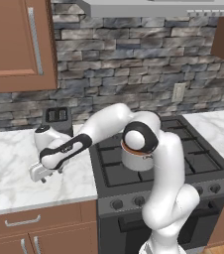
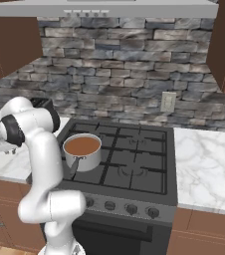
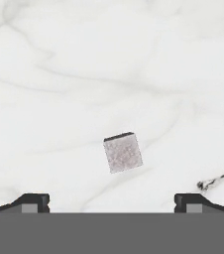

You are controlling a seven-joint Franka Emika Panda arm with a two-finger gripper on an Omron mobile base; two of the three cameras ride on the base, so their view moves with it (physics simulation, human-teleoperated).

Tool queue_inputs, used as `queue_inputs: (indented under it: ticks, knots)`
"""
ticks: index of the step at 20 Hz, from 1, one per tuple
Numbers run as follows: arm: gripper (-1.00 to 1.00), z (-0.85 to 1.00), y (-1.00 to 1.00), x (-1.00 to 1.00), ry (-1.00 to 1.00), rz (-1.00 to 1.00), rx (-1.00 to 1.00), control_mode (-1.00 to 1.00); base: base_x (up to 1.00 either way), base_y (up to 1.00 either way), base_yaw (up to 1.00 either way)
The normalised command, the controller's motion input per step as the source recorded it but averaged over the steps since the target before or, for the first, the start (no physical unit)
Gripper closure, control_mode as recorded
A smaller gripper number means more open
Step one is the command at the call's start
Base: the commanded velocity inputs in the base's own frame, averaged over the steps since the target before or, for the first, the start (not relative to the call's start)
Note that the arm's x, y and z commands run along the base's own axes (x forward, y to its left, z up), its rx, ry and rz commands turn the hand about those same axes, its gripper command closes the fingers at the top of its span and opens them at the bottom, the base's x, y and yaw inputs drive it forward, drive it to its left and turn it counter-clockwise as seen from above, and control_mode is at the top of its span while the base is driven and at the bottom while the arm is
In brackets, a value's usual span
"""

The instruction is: Pick up the sugar cube(s) and place them in the saucepan with hot chocolate.

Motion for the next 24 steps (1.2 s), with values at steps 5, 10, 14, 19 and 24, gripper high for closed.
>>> queue_inputs:
  ticks: [5, 10, 14, 19, 24]
  knots:
    - [-1.00, -0.17, 0.02, 0.10, 0.01, 0.00, -0.01, -1.00, 0.00, 0.00, 0.00]
    - [-1.00, -0.03, 0.03, 0.06, 0.00, 0.00, -0.03, -1.00, 0.00, 0.00, 0.00]
    - [-1.00, -0.02, 0.04, 0.11, 0.01, 0.00, -0.04, -1.00, 0.00, 0.00, 0.00]
    - [-1.00, -0.02, 0.04, 0.19, 0.01, 0.00, -0.03, -1.00, 0.00, 0.00, 0.00]
    - [-1.00, -0.04, 0.00, 0.27, 0.00, 0.00, -0.02, -1.00, 0.00, 0.00, 0.00]
